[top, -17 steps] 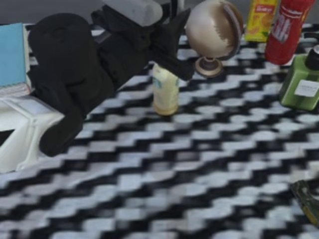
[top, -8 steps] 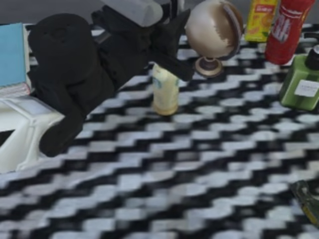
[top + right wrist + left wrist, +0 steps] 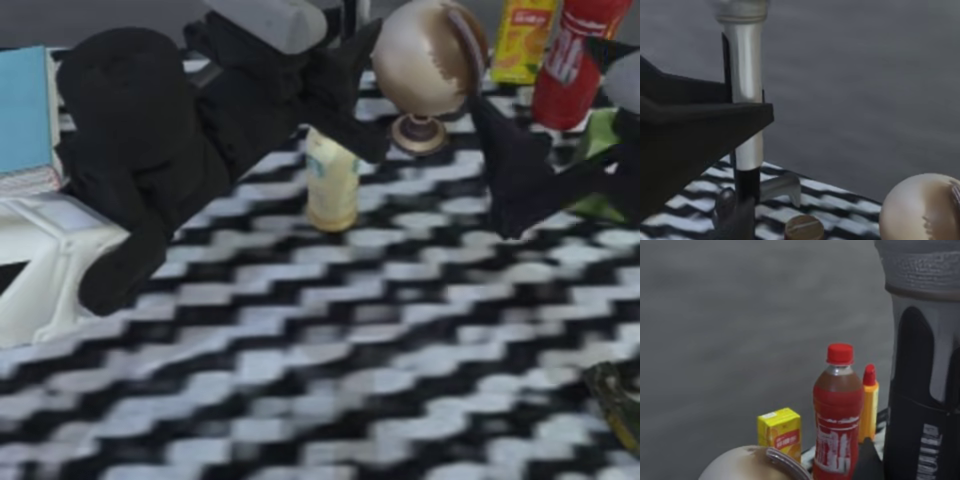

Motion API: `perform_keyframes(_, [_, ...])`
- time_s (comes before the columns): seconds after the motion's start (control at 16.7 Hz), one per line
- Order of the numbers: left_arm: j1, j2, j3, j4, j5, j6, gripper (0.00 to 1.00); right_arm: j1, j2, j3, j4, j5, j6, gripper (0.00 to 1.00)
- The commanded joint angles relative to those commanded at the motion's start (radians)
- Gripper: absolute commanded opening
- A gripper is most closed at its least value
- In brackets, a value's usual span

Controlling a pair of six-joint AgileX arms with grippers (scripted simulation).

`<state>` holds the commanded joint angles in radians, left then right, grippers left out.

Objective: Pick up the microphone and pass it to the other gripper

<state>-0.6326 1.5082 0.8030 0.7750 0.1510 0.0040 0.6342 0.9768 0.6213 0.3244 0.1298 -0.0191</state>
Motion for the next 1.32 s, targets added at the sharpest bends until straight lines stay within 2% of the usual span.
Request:
perform_keyframes(0.18, [0.0, 0.0, 0.0, 0.0, 0.0, 0.0, 0.0, 0.092, 0.138, 0.095, 0.052, 0.018, -0.003, 1.0])
perform_keyframes(0.36, [0.0, 0.0, 0.0, 0.0, 0.0, 0.0, 0.0, 0.133, 0.196, 0.138, 0.076, 0.026, -0.006, 1.0])
perform_keyframes(0.78, [0.0, 0.0, 0.0, 0.0, 0.0, 0.0, 0.0, 0.126, 0.231, 0.171, 0.084, 0.021, -0.005, 1.0])
perform_keyframes(1.32, [0.0, 0.0, 0.0, 0.0, 0.0, 0.0, 0.0, 0.087, 0.595, 0.45, 0.164, -0.014, -0.005, 1.0])
